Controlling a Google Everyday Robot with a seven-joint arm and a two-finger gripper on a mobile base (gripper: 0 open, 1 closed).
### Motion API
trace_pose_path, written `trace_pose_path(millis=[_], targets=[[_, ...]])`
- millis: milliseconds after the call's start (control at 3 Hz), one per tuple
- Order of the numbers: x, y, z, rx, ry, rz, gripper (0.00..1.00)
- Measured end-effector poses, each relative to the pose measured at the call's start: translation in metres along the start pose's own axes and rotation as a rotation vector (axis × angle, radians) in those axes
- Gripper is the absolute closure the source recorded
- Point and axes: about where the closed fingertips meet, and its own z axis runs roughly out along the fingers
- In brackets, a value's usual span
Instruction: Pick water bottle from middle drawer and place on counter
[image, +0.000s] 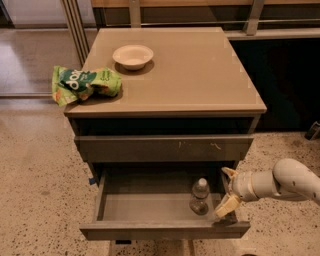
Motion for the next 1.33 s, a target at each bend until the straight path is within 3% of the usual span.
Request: trace_pose_path(millis=[333,1000,1333], targets=[[0.003,0.002,0.036,-0.060,-0.025,-0.003,0.00],[-0.008,0.006,0.079,-0.129,-0.064,-0.044,0.00],[-0.017,0.003,0.093,-0.132,-0.089,-0.077,0.19]])
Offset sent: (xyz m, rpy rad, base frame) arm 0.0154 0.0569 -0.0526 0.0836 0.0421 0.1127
